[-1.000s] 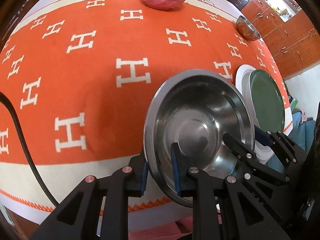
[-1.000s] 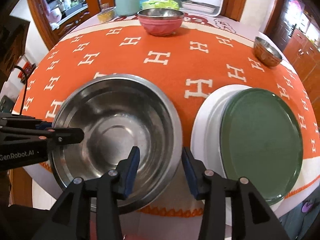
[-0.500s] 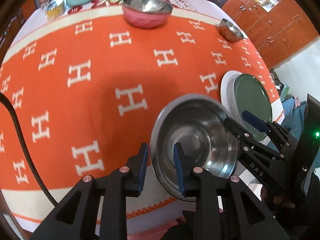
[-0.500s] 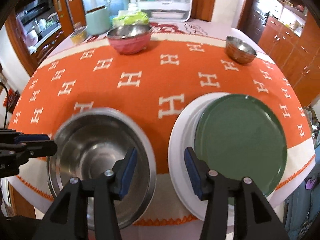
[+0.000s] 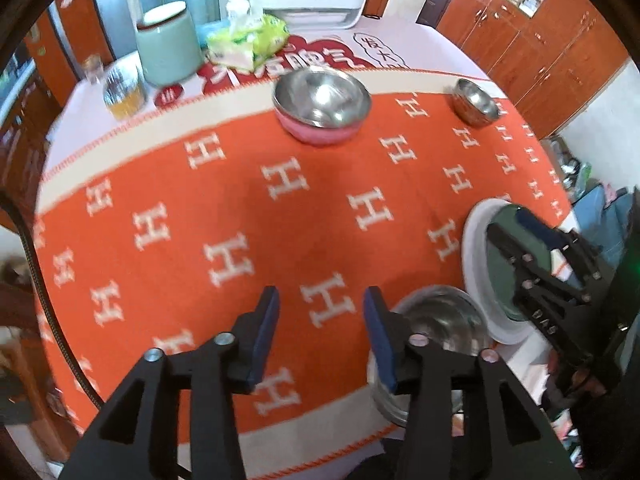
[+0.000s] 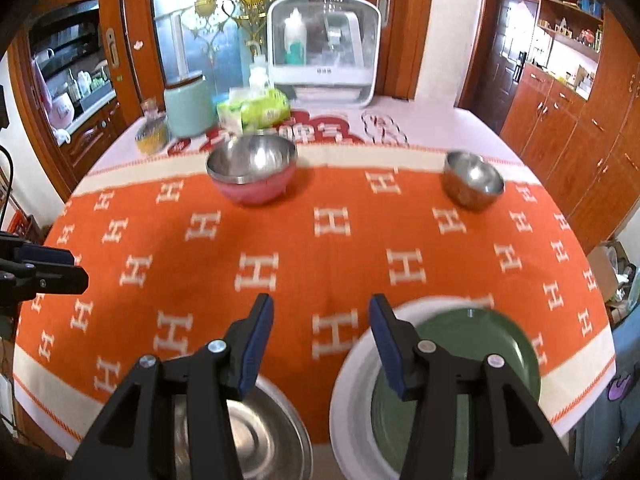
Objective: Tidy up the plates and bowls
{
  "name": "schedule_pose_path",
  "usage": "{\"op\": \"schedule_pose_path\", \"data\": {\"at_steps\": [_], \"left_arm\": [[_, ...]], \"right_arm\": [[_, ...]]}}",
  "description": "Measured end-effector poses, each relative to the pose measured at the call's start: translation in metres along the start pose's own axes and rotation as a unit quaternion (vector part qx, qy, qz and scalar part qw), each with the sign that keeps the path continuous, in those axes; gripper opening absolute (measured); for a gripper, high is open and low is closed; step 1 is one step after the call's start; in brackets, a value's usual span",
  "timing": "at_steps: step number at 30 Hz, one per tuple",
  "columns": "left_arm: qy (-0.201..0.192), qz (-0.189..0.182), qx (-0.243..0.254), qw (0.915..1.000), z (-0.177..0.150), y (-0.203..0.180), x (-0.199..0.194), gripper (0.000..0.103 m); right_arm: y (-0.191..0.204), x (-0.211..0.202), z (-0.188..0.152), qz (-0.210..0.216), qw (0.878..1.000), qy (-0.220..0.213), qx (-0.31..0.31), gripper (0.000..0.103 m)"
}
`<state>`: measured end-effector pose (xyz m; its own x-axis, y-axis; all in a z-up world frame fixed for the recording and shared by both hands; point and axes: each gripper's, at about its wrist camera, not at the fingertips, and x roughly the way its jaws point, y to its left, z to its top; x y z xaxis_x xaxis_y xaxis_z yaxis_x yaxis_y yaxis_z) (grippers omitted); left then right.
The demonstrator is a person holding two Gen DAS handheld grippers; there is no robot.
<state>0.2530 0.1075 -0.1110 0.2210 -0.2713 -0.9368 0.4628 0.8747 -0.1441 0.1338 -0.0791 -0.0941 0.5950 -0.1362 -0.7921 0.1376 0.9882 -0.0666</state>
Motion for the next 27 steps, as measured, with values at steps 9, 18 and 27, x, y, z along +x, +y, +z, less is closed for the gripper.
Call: {"op": "schedule_pose_path", "data": {"at_steps": [9, 18, 27], "left_arm": [[-0.017, 0.023, 0.042, 0.9987, 0.057, 0.014, -0.021, 0.061], [-0.041, 0.043, 0.05, 0.997, 0.107, 0.031, -0.032, 0.066], [-0.046, 0.009, 0.036, 0.9983, 0.132, 0.037, -0.016, 0.066]], "right_arm": [[0.019, 0.005, 0.056, 0.007, 0.999, -0.031, -0.031, 0.05], [0.025, 0.017, 0.098, 0.027, 0.999, -0.034, -0.006, 0.051], [0.019, 0.033, 0.121, 0.044, 0.997, -0.034, 0.049, 0.062]]}}
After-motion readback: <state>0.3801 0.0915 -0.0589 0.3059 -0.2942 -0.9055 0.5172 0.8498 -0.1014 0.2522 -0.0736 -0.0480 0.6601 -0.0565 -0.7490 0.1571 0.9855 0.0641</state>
